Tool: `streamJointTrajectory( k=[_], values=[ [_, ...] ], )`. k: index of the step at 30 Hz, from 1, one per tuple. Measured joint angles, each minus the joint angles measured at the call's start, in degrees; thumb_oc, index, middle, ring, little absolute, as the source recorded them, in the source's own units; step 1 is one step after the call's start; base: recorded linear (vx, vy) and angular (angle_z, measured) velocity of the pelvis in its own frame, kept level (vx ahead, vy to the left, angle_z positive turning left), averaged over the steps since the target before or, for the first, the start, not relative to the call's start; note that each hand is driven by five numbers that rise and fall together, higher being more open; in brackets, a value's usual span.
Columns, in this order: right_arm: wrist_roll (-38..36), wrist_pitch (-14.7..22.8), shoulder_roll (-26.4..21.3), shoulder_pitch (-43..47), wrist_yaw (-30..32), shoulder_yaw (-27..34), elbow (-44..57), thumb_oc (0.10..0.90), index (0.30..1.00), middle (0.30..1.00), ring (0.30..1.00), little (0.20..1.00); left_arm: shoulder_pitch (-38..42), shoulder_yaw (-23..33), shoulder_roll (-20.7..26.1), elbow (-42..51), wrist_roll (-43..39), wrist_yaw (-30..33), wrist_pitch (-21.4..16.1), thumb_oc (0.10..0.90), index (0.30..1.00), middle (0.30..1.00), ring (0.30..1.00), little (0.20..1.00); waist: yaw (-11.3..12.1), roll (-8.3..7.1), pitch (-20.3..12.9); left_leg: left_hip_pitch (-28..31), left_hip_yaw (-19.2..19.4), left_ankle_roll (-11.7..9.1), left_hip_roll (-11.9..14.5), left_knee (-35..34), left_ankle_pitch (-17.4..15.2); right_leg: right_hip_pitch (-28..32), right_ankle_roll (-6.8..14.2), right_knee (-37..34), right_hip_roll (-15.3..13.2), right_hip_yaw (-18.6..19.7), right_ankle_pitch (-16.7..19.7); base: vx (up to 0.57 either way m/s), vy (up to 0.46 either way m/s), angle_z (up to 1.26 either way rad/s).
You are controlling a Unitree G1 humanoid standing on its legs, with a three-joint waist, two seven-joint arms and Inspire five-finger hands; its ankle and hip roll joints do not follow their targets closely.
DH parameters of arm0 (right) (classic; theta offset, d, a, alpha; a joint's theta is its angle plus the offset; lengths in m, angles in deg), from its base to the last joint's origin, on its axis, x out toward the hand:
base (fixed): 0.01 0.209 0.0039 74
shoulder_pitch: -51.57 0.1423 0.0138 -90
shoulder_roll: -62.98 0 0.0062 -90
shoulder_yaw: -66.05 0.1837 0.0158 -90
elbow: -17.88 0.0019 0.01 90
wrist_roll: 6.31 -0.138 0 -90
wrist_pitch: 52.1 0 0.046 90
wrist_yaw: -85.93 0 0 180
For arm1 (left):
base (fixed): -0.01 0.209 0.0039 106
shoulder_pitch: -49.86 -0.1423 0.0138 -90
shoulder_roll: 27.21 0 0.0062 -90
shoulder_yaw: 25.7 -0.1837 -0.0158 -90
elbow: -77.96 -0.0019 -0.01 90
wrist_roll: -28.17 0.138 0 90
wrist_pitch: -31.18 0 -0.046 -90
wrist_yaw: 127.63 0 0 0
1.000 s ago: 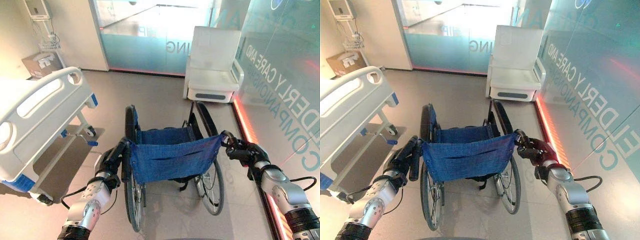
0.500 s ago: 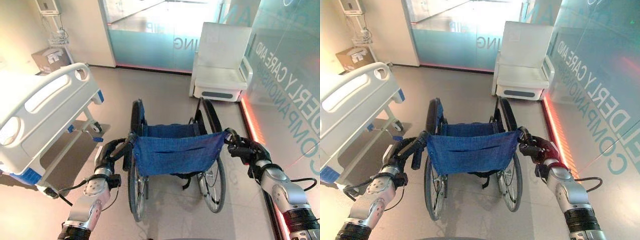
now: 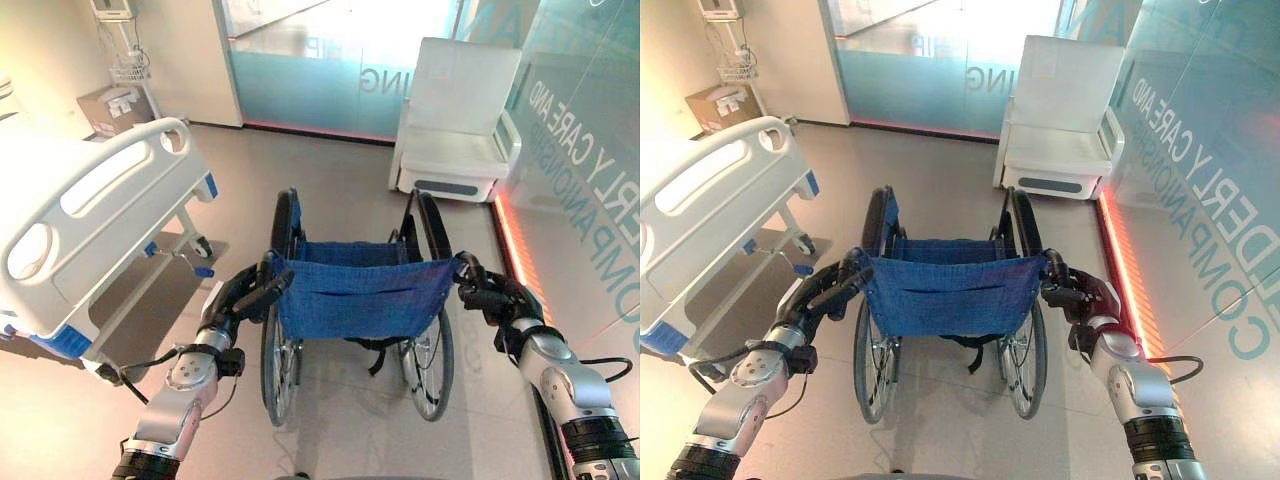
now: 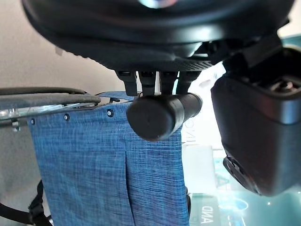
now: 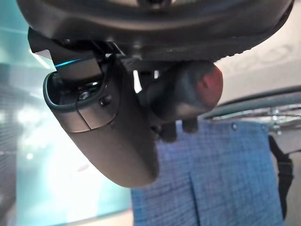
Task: Push the wheelchair next to the bed
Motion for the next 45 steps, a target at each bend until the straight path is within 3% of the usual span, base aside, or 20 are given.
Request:
streamJointTrajectory(
  k=[11,18,22,30,45],
  values=[
    [0.0,0.1,-0.3,0.0,0.0,-0.2,0.0,0.400,0.300,0.300,0.300,0.300,0.0,-0.7,3.5,0.0,-1.1,-2.9,0.0,0.800,0.900,0.900,0.900,0.900,-0.4,0.15,0.1,0.0,0.1,0.0,0.0,0.0,0.0,0.0,0.0,0.0,0.0,0.2,0.0,0.00,0.000,0.00],
    [0.0,0.5,-0.7,0.1,0.0,-0.8,0.0,0.400,0.300,0.300,0.300,0.300,0.1,-1.4,6.3,0.0,-7.8,-3.7,0.9,0.800,0.900,0.900,0.900,0.900,-0.4,0.27,0.1,0.5,0.5,0.0,0.0,0.0,0.0,-0.1,0.0,0.0,-0.1,0.5,0.0,0.00,0.002,-0.01],
    [0.0,0.5,-1.0,0.2,0.0,-1.1,-0.1,0.400,0.300,0.300,0.300,0.300,0.8,-0.9,8.3,-0.1,-12.4,-5.2,3.3,0.800,0.900,0.900,0.900,0.900,-0.3,0.53,0.0,0.6,1.7,0.0,0.0,0.0,0.0,-0.1,0.0,0.0,-0.1,1.2,0.0,0.00,0.008,-0.05],
    [-0.2,0.4,-2.7,2.6,0.0,-3.6,-2.4,0.400,0.300,0.300,0.300,0.300,3.6,0.2,12.3,-6.6,-21.0,-12.9,5.8,0.800,0.900,0.900,0.900,0.900,-0.4,1.61,-0.7,1.1,3.4,0.0,-0.1,0.0,0.0,-0.3,0.2,0.0,-0.3,2.5,0.2,0.01,0.016,-0.07],
    [-0.6,-0.8,-3.0,3.1,-0.1,-4.3,-2.6,0.400,0.300,0.300,0.300,0.300,6.6,0.7,16.9,-15.3,-22.3,-25.2,6.2,0.800,0.900,0.900,0.900,0.900,-0.4,1.78,-1.9,1.4,5.3,0.4,-0.5,0.0,-0.3,-1.2,0.6,0.0,-0.4,6.6,0.5,0.01,0.020,-0.06]
  ],
)
